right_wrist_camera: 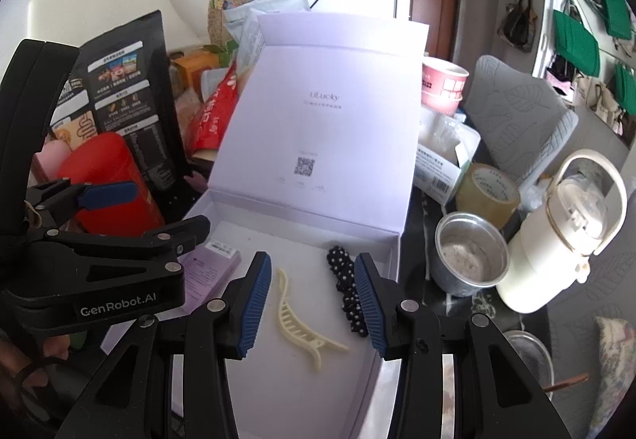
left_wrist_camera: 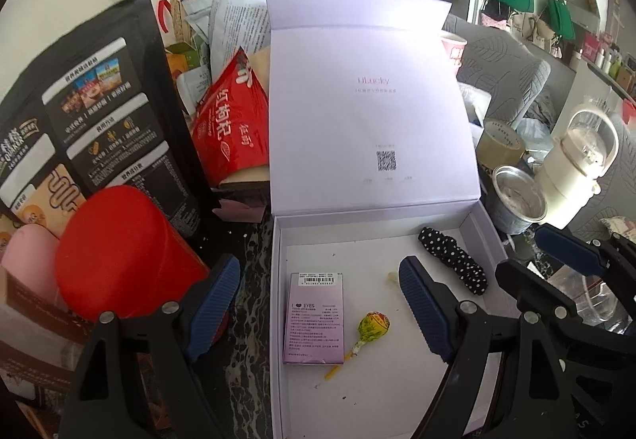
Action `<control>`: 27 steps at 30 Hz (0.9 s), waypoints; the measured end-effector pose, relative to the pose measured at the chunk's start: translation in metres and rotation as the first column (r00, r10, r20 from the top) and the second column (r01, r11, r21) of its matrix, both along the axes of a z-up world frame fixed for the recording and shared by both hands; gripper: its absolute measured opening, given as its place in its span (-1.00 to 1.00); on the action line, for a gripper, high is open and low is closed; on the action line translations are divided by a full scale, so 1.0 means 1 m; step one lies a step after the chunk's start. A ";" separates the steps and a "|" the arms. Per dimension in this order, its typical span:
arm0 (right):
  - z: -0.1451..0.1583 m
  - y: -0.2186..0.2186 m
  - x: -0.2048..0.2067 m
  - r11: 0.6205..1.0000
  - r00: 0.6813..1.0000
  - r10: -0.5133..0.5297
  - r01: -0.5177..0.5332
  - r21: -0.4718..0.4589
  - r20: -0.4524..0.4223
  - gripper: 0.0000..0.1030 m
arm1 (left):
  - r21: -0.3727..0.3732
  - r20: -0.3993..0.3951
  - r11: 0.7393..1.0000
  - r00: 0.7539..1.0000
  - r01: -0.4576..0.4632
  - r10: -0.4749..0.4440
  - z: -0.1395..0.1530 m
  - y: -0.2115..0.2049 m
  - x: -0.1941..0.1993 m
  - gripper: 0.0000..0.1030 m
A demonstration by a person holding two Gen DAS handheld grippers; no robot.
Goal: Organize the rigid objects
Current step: 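Open the right gripper to drop the scrunchie while the left gripper releases the card into the box, then withdraw both grippers from the white box back over the table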
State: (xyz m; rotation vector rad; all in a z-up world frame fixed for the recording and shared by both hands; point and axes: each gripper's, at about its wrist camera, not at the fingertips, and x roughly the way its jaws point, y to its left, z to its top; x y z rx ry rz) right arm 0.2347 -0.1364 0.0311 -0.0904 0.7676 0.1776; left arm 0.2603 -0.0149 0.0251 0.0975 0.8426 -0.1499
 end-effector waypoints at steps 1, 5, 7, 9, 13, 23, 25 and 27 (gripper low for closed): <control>0.003 0.000 -0.003 1.000 1.000 0.001 -0.001 0.001 0.007 -0.15 | 0.000 0.008 1.000 1.000 -0.001 0.001 0.004 0.000 -0.003 0.61; 0.018 0.001 -0.015 1.000 0.999 0.005 -0.005 0.002 0.036 -0.15 | -0.001 0.038 1.000 0.999 -0.006 0.006 0.021 0.002 -0.014 0.61; 0.024 0.001 -0.021 1.000 0.999 0.007 -0.007 0.001 0.049 -0.15 | 0.001 0.055 1.000 0.998 -0.007 0.007 0.029 0.003 -0.022 0.61; 0.033 0.002 -0.029 1.000 0.998 0.010 -0.010 -0.001 0.069 -0.15 | -0.003 0.067 1.000 0.998 -0.006 0.006 0.036 0.004 -0.028 0.61; 0.046 0.002 -0.042 1.000 0.995 0.009 -0.009 -0.001 0.096 -0.15 | -0.004 0.099 1.000 0.995 -0.008 0.008 0.051 0.005 -0.045 0.61; 0.070 0.003 -0.081 1.000 0.988 0.011 -0.010 -0.007 0.156 -0.09 | -0.004 0.161 1.000 0.987 -0.004 0.005 0.079 0.006 -0.084 0.61; 0.073 0.004 -0.088 1.000 0.986 0.012 -0.011 -0.008 0.165 -0.08 | -0.003 0.171 1.000 0.985 -0.004 0.004 0.083 0.007 -0.093 0.61; 0.077 0.005 -0.096 1.000 0.984 0.012 -0.011 -0.009 0.176 -0.06 | 0.004 0.184 1.000 0.983 -0.007 0.006 0.087 0.008 -0.101 0.61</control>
